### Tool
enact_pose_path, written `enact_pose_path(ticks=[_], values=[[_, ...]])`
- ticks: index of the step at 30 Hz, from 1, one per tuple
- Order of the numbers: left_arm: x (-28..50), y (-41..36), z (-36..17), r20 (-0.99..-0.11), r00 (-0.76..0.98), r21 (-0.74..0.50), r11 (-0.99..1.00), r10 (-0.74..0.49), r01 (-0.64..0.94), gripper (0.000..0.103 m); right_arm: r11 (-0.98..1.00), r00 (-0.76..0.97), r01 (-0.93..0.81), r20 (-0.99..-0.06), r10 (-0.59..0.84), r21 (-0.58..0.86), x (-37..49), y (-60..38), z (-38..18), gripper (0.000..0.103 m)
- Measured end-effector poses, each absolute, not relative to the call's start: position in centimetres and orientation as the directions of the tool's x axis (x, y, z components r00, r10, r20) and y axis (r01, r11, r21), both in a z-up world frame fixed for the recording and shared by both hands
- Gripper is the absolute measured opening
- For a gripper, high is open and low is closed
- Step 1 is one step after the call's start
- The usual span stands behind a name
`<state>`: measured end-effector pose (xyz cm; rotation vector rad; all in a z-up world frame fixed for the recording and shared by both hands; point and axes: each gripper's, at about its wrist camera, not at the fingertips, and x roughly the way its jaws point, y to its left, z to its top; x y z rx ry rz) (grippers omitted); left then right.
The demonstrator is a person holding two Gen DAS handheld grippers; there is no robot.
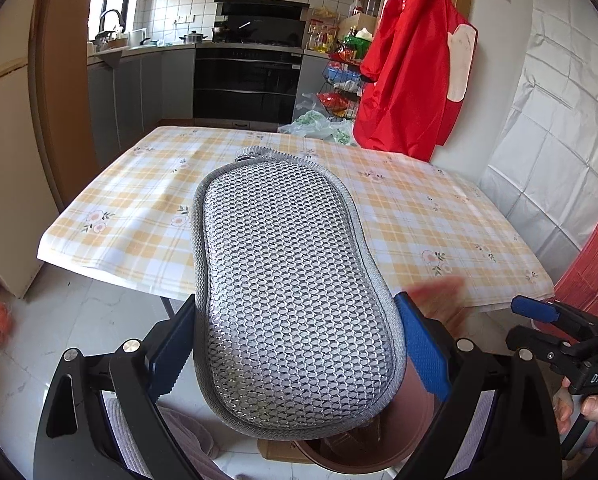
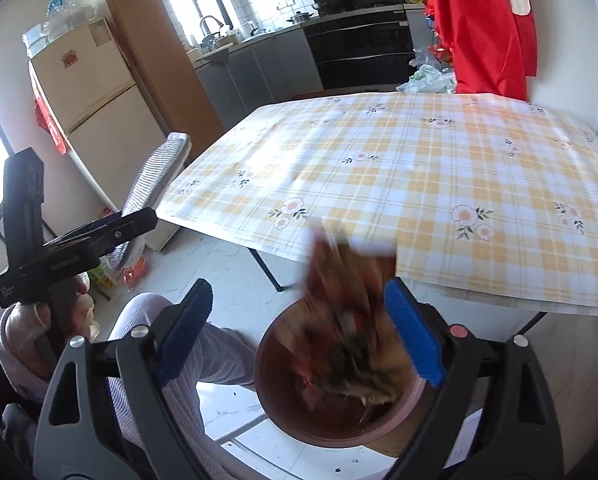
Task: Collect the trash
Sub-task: 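Open the right gripper to drop the crumpled paper into the bin, then lower the silver mesh pad into the bin and open the left gripper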
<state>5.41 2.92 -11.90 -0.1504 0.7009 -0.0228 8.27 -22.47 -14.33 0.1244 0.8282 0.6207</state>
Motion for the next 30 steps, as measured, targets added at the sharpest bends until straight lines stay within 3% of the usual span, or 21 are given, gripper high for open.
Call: enact_pose_path(ticks=[7,17,27,30], values=[[5.9,2.3,-12.9,-0.667,0.74,-0.143,0.99,-0.085,-0.014,0.091,0.862,0.584,-0.411,-0.64,0.5,0.298,9.4,-23.9,-13.7,0.096],[6.3,-1.6,-14.4,-0.718,0.677,-0.119,0.987,-0.161,0.109,0.091,0.914,0.707,-0.305,-0.58,0.406,0.268,10.9,-28.9,-11.4,0.097],[6.2,-5.4,-16.1,-0.747,0.597,-0.158,0.95,-0.294,0.27,0.093,0.92,0.707,-0.264,-0.591,0.388,0.288,11.6,-30.5,-12.1,0.097],[6.4,-5.7,-16.8,-0.76,0.585,-0.145,0.952,-0.282,0.271,0.095,0.92,0.704,-0.267,-0.593,0.39,0.287,11.6,-30.4,-12.1,0.097]])
